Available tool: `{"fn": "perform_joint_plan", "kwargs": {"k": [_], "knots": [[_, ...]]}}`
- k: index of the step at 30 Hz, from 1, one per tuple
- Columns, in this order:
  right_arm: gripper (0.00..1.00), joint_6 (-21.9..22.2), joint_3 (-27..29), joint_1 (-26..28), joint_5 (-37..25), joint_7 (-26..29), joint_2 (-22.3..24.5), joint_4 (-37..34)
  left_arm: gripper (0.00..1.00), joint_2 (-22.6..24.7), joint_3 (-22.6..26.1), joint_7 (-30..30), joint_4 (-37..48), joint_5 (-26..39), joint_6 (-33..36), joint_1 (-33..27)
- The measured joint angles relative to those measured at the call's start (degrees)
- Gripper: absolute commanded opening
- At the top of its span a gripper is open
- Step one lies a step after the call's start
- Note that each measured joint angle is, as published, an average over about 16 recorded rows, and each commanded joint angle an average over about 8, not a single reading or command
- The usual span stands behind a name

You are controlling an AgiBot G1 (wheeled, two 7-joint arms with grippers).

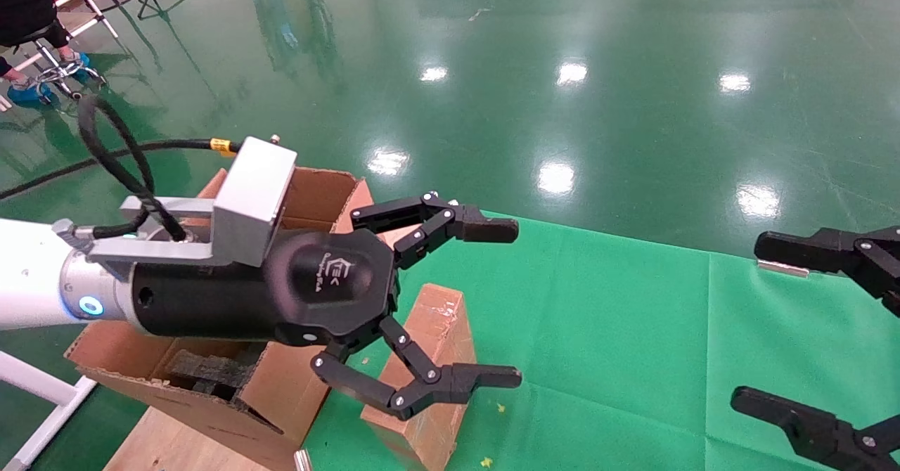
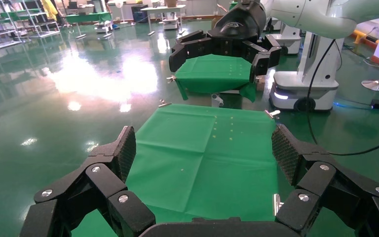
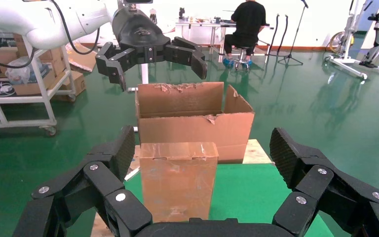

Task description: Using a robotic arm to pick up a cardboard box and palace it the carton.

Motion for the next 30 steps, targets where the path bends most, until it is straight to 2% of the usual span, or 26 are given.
{"fn": "perform_joint_plan", "kwargs": {"k": [10, 18, 24, 30], "knots": [[1.0, 0.0, 0.0, 0.0, 0.0, 0.0, 0.0, 0.0, 1.0, 0.0, 0.0, 0.0, 0.0, 0.0, 0.0, 0.0], [0.02, 0.0, 0.0, 0.0, 0.0, 0.0, 0.0, 0.0, 1.0, 0.0, 0.0, 0.0, 0.0, 0.0, 0.0, 0.0], [0.0, 0.0, 0.0, 0.0, 0.0, 0.0, 0.0, 0.0, 1.0, -0.9, 0.3, -1.6, 0.1, 0.8, -0.8, -0.1], [0.0, 0.0, 0.0, 0.0, 0.0, 0.0, 0.0, 0.0, 1.0, -3.2, 1.8, -6.9, -1.0, 4.5, -2.6, -1.5]]}}
